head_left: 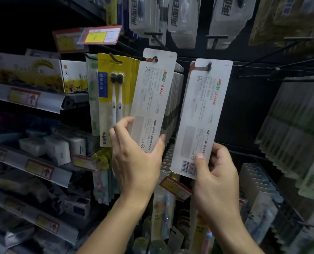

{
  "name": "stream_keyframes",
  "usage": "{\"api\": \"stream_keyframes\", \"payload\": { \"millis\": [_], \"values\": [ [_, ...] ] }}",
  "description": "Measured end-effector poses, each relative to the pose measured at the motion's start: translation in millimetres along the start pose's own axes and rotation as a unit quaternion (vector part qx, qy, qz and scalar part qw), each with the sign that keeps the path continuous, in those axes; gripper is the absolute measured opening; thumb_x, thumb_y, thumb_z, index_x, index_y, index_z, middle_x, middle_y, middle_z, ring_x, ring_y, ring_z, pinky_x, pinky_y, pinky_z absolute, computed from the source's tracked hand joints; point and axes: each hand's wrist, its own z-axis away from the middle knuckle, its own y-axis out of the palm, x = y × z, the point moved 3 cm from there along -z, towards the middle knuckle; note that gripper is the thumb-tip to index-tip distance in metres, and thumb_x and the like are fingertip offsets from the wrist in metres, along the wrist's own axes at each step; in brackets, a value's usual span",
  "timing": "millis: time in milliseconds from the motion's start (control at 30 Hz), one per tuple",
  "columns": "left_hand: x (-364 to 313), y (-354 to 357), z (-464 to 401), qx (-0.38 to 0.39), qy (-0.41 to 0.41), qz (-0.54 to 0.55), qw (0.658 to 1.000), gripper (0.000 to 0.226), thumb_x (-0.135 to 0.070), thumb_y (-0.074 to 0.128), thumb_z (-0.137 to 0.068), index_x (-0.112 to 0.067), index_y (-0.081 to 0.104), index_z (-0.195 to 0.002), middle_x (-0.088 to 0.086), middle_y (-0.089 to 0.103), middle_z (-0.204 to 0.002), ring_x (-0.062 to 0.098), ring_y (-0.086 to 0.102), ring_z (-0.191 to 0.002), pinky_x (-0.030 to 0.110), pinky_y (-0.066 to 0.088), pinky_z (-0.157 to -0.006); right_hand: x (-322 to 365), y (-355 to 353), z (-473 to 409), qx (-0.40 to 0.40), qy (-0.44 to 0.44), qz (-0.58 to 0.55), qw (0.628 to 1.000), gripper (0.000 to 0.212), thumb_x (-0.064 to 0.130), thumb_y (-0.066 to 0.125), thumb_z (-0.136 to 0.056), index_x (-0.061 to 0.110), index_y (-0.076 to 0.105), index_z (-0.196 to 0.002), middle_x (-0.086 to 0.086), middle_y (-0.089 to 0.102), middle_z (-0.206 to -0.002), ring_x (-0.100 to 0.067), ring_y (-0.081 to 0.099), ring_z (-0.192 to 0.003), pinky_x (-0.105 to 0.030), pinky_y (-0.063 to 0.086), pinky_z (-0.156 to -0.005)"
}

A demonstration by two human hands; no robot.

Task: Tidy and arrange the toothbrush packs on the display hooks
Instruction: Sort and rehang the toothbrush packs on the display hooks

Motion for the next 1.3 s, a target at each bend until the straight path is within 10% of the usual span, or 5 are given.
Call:
{"api": "stream_keyframes", "payload": {
  "millis": [733, 1300],
  "values": [
    [-12.9, -2.2, 9.4, 0.031, 0.046, 0.04, 0.998, 0.086, -0.036, 0.086, -0.08, -0.021, 0.044, -0.154, -0.013, 0.043, -0.133, -0.023, 0.041, -0.116, -0.006, 0.03, -0.098, 9.1, -1.8, 12.1, 0.001, -0.076, 0.006, 0.997, 0.018, 0.018, 0.057, -0.104, 0.032, 0.06, -0.113, 0.026, 0.069, -0.106, 0.006, 0.069, -0.097, -0.013, 0.057, -0.07],
    [-11.1, 6.0, 14.0, 0.081, 0.044, 0.197, 0.976, 0.053, -0.037, 0.05, -0.107, -0.027, 0.042, -0.158, -0.026, 0.048, -0.148, -0.007, 0.046, -0.14, 0.028, 0.045, -0.114, 1.5, -5.6, 14.8, 0.01, 0.066, -0.116, 0.991, 0.036, 0.048, 0.06, -0.088, 0.032, 0.057, -0.119, 0.0, 0.077, -0.106, -0.014, 0.077, -0.092, -0.032, 0.063, -0.068]
  ]
}}
